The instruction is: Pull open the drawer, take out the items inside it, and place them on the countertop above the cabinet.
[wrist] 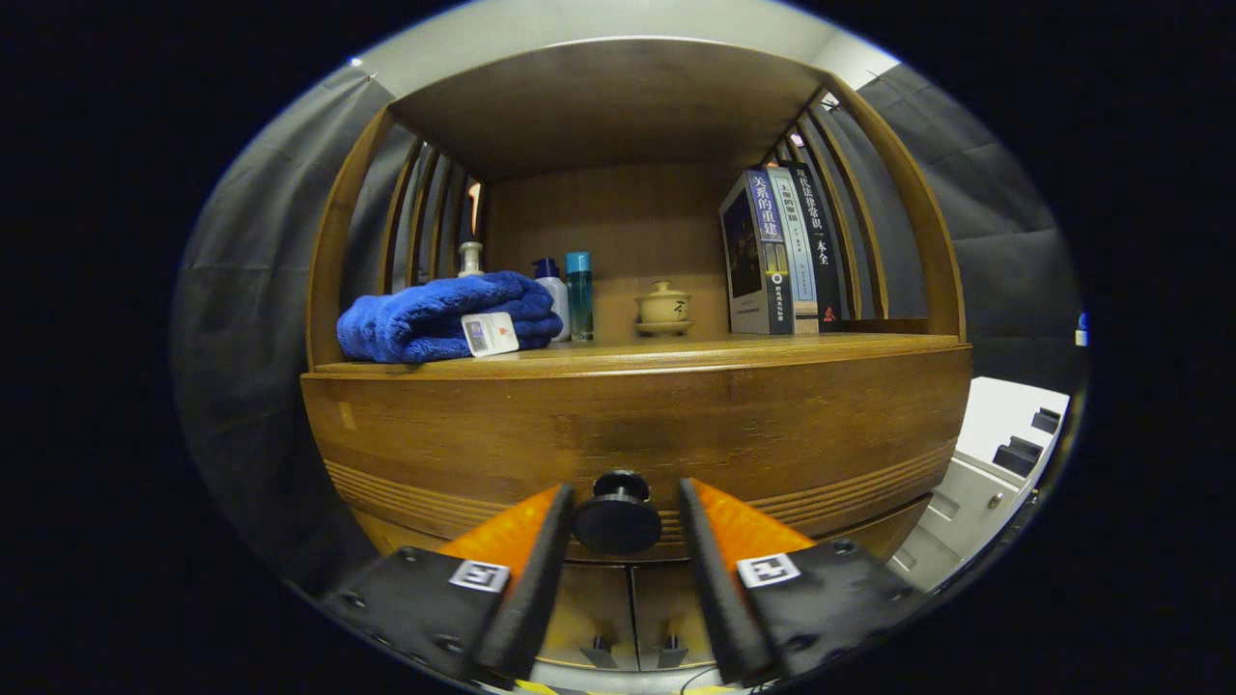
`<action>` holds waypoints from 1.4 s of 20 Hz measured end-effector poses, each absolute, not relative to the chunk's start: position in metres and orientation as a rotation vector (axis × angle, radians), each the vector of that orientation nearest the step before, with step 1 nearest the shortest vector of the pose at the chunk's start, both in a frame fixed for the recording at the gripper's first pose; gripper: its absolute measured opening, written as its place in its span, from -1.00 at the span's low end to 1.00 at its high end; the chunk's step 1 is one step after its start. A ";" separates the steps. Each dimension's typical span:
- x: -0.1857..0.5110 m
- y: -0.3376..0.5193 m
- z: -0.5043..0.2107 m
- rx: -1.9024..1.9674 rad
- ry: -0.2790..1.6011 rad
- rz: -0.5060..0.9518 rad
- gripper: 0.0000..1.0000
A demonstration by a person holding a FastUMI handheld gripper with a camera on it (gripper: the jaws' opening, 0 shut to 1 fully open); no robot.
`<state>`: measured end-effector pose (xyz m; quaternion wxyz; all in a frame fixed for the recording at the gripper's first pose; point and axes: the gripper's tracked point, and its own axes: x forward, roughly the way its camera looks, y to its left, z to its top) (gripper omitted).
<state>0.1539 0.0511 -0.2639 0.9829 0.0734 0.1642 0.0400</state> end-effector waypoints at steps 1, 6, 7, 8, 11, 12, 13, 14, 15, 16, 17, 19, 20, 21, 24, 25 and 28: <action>0.149 0.050 -0.259 0.149 0.312 0.081 0.20; 0.149 0.050 -0.260 0.124 0.314 0.067 -0.22; 0.149 0.049 -0.260 0.124 0.319 0.060 -0.22; 0.148 0.049 -0.259 0.127 0.324 0.054 -0.22; 0.136 0.050 -0.257 0.130 0.345 0.040 -0.22; 0.128 0.049 -0.256 0.128 0.352 0.035 -0.22; 0.121 0.049 -0.254 0.130 0.359 0.033 -0.22; 0.114 0.051 -0.253 0.141 0.363 0.033 -0.22; 0.107 0.052 -0.251 0.151 0.366 0.032 -0.22; 0.101 0.050 -0.248 0.150 0.372 0.027 -0.22; 0.094 0.050 -0.247 0.140 0.381 0.023 -0.22; 0.081 0.051 -0.245 0.123 0.408 0.019 -0.22; 0.075 0.051 -0.244 0.125 0.420 0.015 -0.22; 0.069 0.051 -0.243 0.128 0.429 0.010 -0.22; 0.050 0.050 -0.239 0.108 0.447 0.005 -0.23; 0.044 0.051 -0.238 0.101 0.451 0.005 -0.22; 0.026 0.050 -0.235 0.087 0.470 0.001 -0.23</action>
